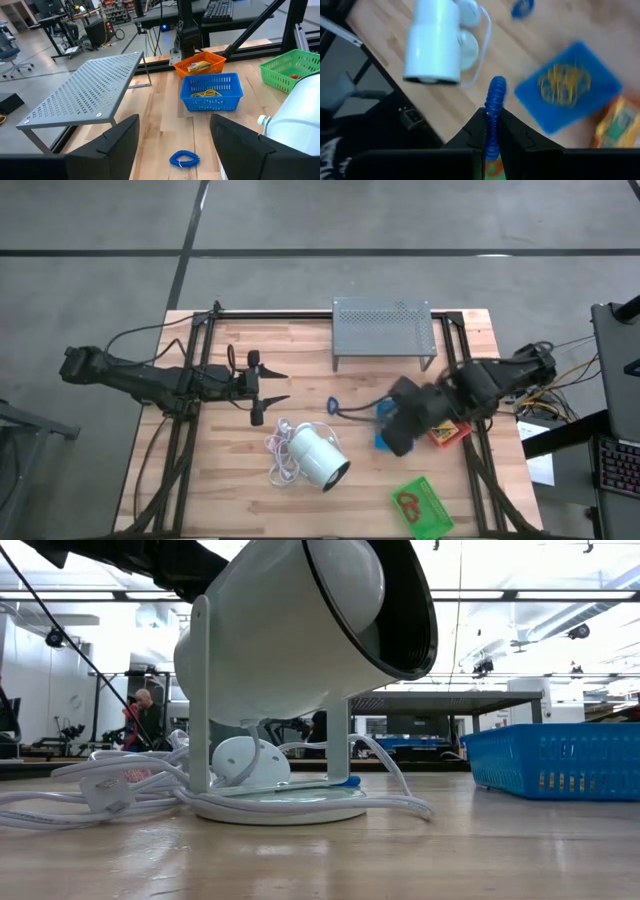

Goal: Pick & Place Office Desk Supplies
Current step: Put the blue spring keychain into the green bin

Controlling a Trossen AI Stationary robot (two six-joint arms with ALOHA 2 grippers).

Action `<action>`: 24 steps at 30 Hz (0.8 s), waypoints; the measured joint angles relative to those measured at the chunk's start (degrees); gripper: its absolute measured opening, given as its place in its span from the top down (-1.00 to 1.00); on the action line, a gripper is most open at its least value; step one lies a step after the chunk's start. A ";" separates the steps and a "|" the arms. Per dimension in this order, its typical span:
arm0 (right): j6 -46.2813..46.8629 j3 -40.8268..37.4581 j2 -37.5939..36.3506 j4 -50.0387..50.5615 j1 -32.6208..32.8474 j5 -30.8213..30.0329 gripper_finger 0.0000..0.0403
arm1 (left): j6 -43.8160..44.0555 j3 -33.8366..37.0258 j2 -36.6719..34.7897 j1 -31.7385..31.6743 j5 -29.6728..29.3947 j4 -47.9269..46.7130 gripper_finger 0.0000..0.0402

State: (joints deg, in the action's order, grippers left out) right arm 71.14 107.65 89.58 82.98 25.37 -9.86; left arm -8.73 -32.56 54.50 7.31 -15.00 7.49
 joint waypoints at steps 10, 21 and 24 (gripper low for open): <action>32.55 -5.59 1.44 2.11 13.71 1.53 0.88 | -10.98 -0.07 0.00 0.00 0.00 2.20 -0.22; 49.78 -11.66 8.65 1.15 19.39 9.05 0.88 | -13.92 -1.20 0.00 -0.09 0.00 5.09 -0.22; 51.78 -12.11 10.94 -1.07 19.53 15.67 0.88 | -14.19 -1.53 -0.02 -0.30 -0.02 5.22 -0.22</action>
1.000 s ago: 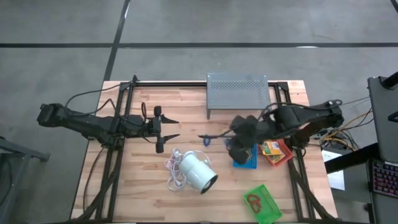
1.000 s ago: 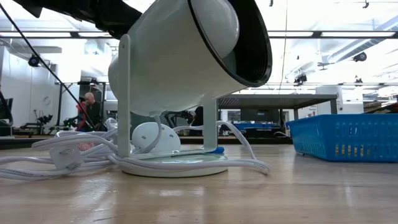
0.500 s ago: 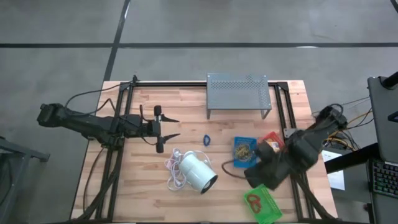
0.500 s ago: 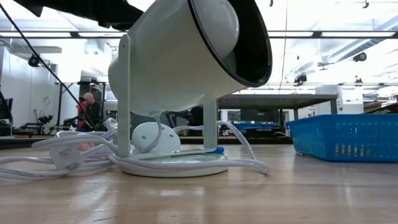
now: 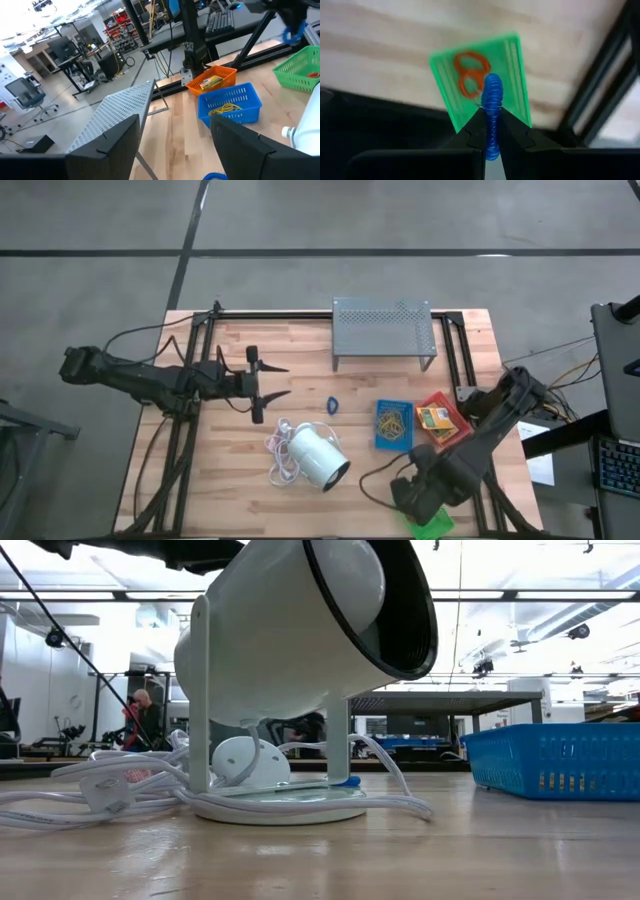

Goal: Pick & Place Office Desk Supplies
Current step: Put the blue spring keychain into the green bin

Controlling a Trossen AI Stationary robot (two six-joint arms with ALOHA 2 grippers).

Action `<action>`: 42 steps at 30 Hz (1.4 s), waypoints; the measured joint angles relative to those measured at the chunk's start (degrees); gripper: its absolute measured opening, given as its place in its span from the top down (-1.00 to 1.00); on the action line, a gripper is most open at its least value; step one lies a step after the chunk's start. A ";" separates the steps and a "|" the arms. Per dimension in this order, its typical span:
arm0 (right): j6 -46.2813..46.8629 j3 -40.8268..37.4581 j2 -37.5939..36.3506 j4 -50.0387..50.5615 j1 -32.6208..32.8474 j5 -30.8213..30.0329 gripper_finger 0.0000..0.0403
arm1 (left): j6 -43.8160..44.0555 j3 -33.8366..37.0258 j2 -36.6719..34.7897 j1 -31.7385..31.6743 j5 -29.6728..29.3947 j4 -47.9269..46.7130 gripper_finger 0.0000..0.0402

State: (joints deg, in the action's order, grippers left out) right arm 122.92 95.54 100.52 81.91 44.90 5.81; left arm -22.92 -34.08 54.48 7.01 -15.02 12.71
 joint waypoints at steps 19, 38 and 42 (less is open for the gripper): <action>2.79 -0.10 13.72 -6.43 0.62 10.70 0.88 | -4.32 -0.53 0.00 -0.86 0.00 0.11 -0.22; 2.88 -3.73 14.70 -7.74 0.99 10.69 0.45 | -4.09 -0.46 0.00 -1.01 0.00 -0.12 -0.22; 2.66 -3.66 14.72 -7.75 0.99 10.68 0.40 | -4.09 -0.46 0.01 -1.06 0.01 -0.13 -0.22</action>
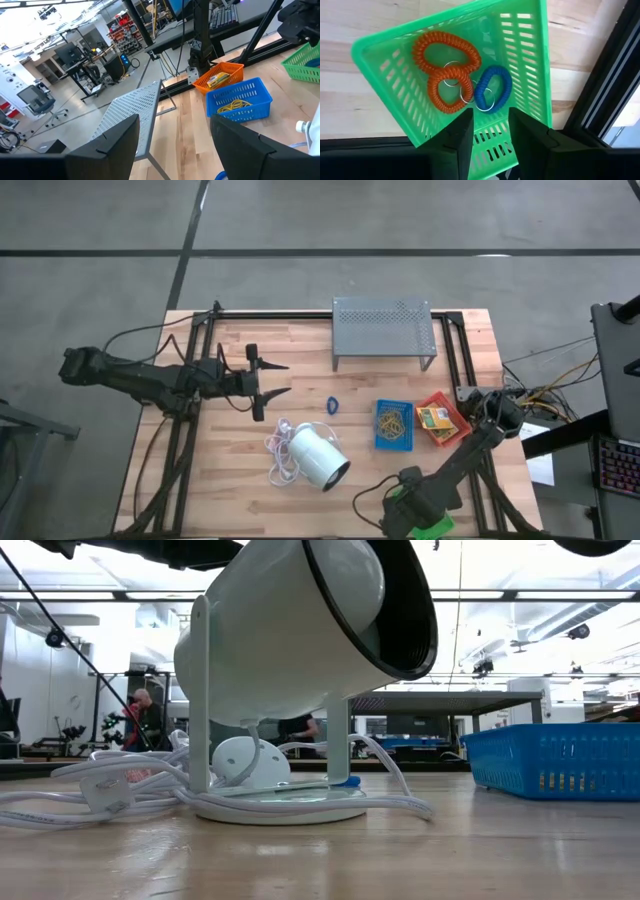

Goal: Pick & Place Office Desk Supplies
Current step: Put the blue spring keychain into the green bin

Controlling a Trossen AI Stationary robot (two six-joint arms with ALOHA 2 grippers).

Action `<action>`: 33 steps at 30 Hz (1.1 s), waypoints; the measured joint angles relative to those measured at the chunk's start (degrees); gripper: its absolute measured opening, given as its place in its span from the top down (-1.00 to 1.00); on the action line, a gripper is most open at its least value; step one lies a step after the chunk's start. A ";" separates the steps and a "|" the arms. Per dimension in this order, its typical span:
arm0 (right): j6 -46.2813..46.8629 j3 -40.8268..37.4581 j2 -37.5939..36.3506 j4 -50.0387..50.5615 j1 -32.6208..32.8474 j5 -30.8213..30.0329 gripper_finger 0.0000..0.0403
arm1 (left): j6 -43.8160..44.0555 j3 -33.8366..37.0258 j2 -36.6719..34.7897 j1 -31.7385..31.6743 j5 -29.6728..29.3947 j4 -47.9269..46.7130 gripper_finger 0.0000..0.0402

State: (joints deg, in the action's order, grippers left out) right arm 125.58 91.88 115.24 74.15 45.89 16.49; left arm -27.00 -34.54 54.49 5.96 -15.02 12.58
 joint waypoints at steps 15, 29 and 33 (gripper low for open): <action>-7.41 0.37 -4.68 0.04 -1.48 0.01 0.44 | 0.21 0.00 -0.01 -0.07 0.00 0.00 -0.22; -35.30 0.33 -14.80 5.86 -7.86 -31.83 0.56 | 0.89 0.00 -0.01 -0.48 -0.18 -0.21 -0.22; -45.56 0.33 -17.58 6.24 -11.07 -40.90 0.55 | 4.59 0.00 -0.01 -0.52 -0.53 -0.28 -0.22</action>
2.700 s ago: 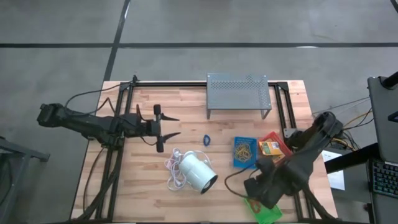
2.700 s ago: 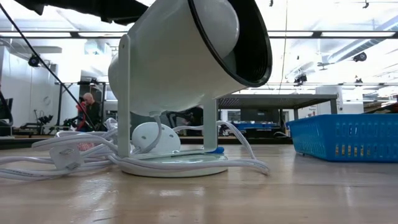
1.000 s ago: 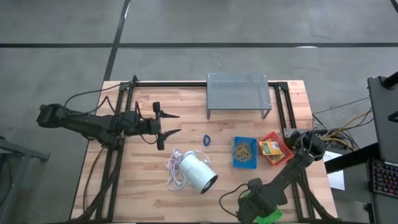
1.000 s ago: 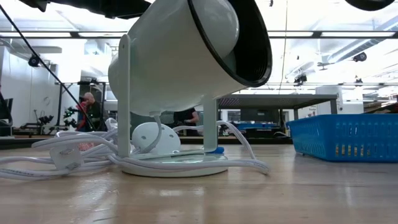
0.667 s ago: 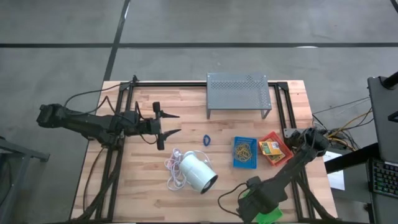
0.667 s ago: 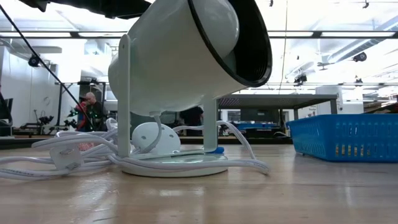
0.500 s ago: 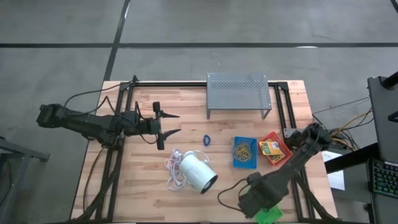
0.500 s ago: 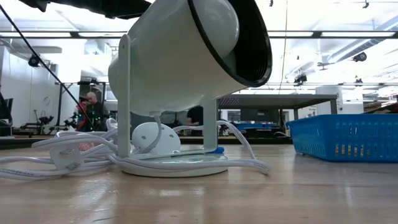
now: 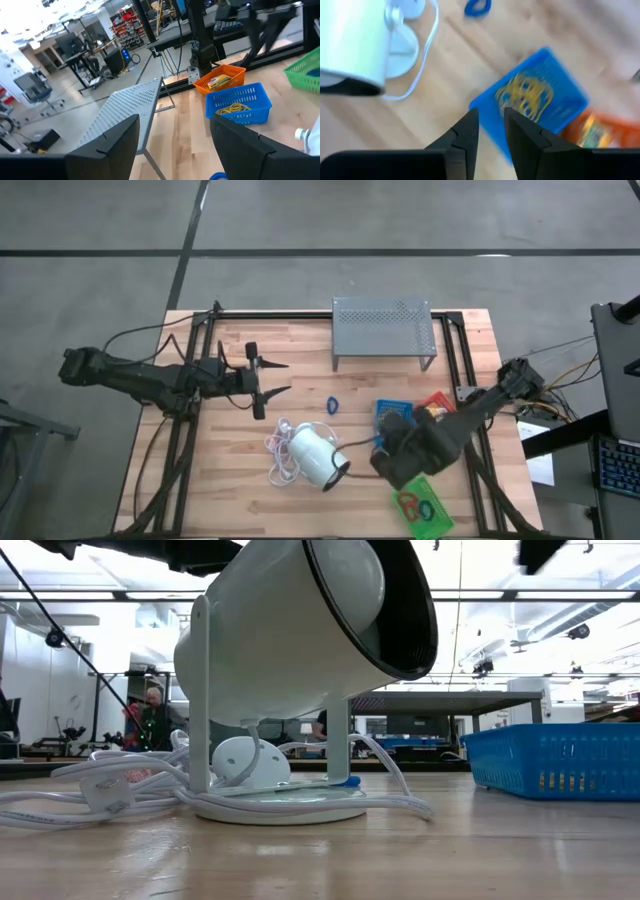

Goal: Pick & Place Office Desk Supplies
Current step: Put the blue spring keychain into the green bin

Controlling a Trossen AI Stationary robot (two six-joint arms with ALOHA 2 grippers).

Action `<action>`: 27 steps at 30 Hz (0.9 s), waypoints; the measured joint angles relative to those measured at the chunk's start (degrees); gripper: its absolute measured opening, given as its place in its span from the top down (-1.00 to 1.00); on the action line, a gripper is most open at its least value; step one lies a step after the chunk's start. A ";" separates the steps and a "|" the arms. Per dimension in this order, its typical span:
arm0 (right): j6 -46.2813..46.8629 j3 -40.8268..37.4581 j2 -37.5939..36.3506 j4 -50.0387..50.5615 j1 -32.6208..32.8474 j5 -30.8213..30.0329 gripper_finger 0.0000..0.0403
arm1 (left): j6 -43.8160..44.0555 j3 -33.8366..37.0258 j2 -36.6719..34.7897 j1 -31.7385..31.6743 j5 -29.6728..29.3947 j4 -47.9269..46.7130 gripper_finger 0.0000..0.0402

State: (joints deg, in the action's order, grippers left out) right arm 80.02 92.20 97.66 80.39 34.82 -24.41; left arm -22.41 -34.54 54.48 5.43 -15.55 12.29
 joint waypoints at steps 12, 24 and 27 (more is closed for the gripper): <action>-32.00 -0.66 -5.33 -0.81 -15.26 -8.02 0.60 | 7.95 0.07 0.00 -0.02 -8.30 -3.37 -0.22; -58.85 -0.66 -5.41 -13.83 -34.68 -1.61 0.68 | 16.87 0.07 0.00 -0.02 -11.94 -9.34 -0.22; -65.42 -0.66 -5.27 -20.75 -40.02 8.67 0.69 | 16.96 0.07 0.00 -0.02 -11.94 -9.63 -0.22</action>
State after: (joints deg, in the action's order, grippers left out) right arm 14.60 91.55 92.39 59.64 -5.19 -15.74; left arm -5.45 -34.48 54.48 5.41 -27.49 2.67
